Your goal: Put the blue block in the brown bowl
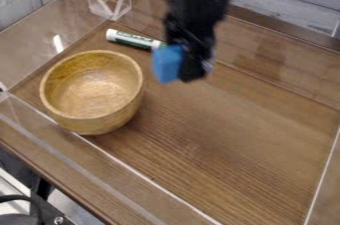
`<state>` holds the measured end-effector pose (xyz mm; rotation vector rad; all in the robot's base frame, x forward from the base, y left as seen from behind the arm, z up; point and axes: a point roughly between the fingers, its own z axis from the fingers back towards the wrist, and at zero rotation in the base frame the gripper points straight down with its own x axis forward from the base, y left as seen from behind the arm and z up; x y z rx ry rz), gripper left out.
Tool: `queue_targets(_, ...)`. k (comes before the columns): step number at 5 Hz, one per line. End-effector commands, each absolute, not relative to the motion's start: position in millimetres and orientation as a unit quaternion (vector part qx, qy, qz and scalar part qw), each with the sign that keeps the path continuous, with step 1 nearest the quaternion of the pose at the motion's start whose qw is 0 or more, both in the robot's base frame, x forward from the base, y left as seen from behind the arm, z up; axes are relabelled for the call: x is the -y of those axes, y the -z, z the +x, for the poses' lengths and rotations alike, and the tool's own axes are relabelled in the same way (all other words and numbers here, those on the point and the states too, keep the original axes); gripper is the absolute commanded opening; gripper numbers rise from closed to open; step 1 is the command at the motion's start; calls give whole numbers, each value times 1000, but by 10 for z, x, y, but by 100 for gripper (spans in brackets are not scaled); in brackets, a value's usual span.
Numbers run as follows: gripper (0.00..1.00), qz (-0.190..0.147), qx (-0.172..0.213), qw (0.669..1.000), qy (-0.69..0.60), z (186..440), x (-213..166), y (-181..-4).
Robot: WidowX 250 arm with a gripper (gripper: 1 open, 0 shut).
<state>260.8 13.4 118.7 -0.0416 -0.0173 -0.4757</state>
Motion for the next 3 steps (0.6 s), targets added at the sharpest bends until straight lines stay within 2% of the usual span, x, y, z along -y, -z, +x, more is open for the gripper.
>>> queue_targets(1,0,-6,44,983,177,2554,-487,-1368)
queue_targets(3,0,-5,55,992,113,2372,-1039,-1278)
